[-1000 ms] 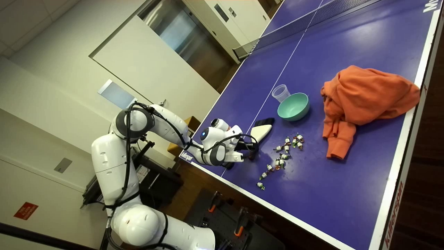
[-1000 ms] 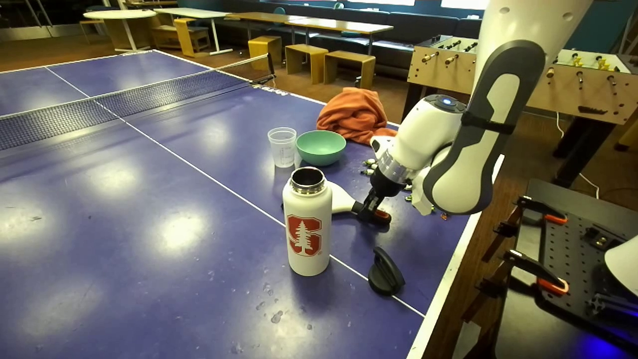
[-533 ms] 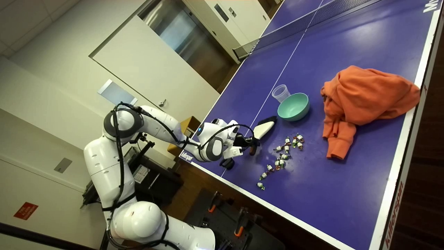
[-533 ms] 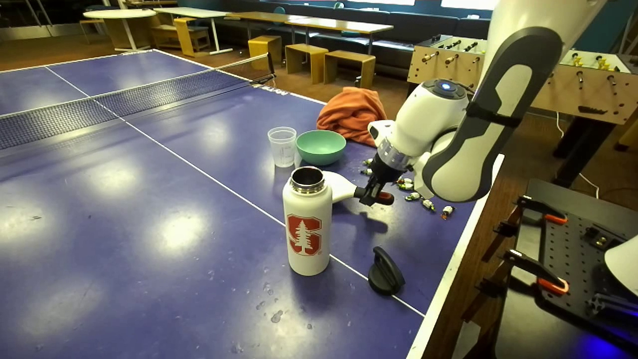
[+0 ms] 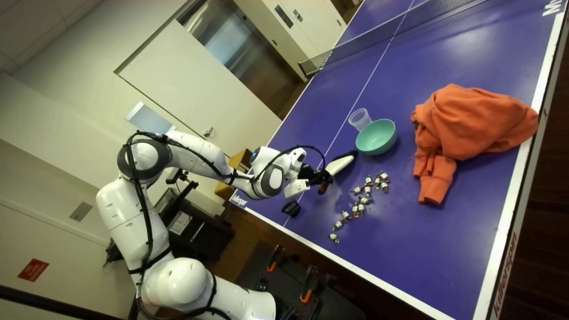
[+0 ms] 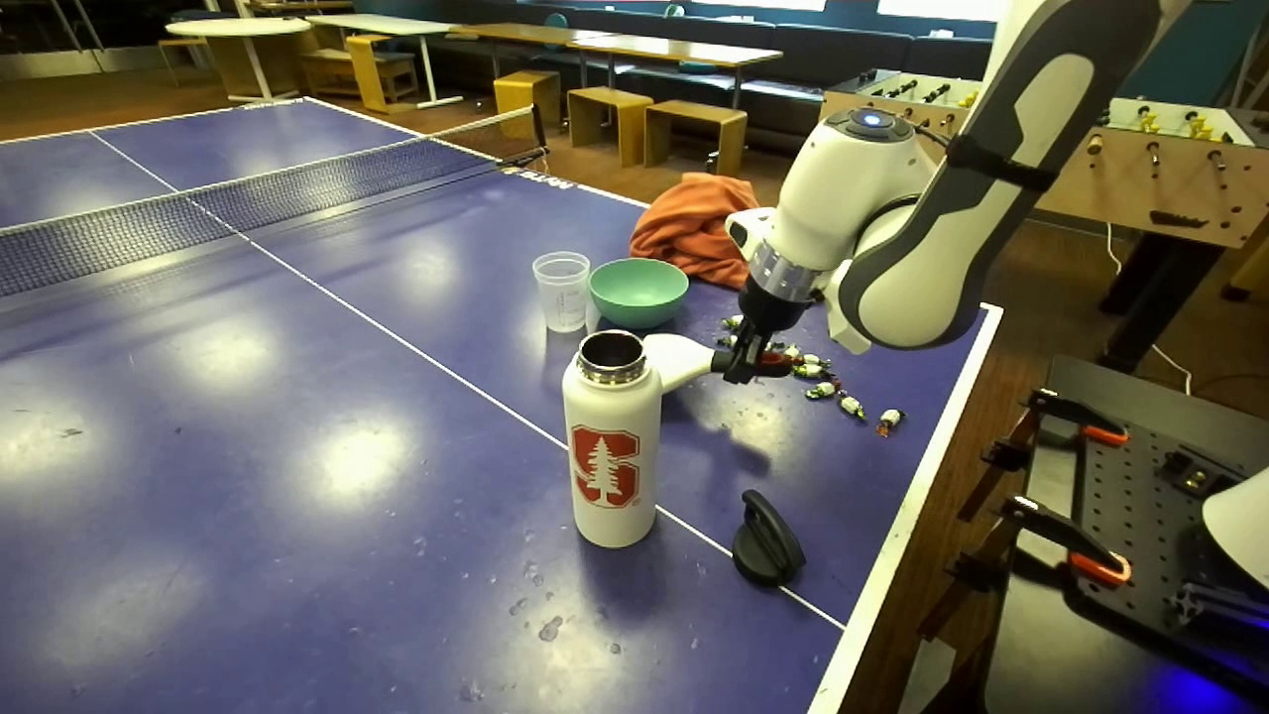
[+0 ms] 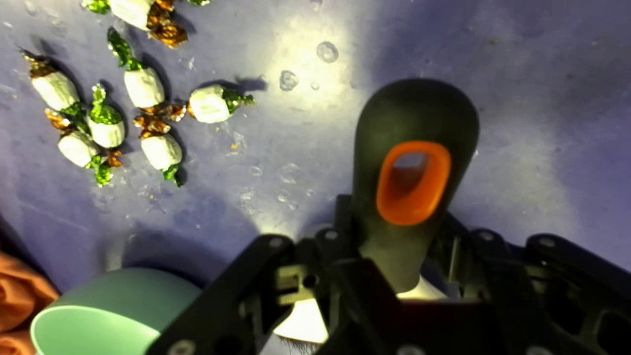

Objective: Move the cup backwards, empty the bowl then sweep the table.

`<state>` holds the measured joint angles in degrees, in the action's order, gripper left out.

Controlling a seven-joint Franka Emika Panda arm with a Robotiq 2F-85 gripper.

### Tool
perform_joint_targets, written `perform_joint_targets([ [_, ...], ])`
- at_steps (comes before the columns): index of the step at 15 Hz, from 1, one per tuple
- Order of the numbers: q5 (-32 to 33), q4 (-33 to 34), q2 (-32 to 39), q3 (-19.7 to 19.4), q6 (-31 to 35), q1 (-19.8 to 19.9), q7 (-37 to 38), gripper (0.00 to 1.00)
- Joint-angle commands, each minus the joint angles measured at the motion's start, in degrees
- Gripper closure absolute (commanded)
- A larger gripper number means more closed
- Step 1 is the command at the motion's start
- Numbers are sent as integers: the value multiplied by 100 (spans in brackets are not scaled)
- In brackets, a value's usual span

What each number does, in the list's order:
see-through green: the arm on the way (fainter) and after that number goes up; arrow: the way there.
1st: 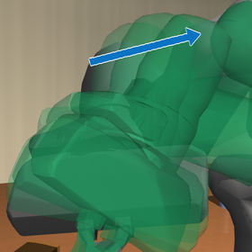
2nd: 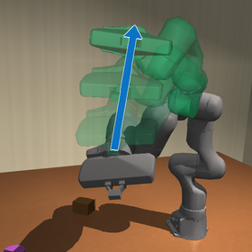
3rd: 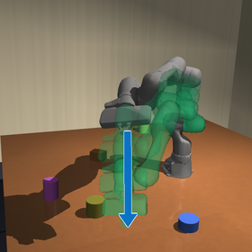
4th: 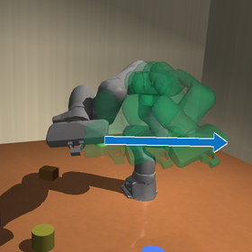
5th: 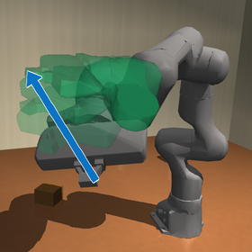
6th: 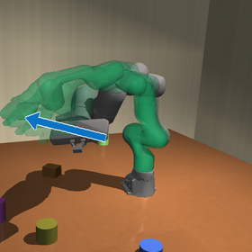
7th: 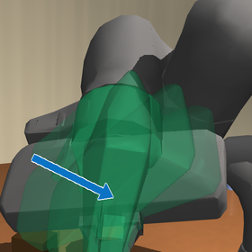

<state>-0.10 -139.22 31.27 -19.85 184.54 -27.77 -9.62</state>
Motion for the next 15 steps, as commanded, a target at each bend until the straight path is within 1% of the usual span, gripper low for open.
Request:
perform_joint_targets([
  [1,231,7,26,3,3,42,184,62],
  [2,229,8,37,2,4,39,186,62],
  [3,229,11,40,2,5,39,186,87],
  [5,271,64,35,-262,-158,-81,161,87],
  [6,367,50,-36,-284,-230,2,70,87],
  [7,406,43,-72,-409,-275,-27,88,87],
  [10,680,74,-239,-500,-550,287,-51,87],
  [15,940,290,-271,-671,-1187,689,318,87],
])
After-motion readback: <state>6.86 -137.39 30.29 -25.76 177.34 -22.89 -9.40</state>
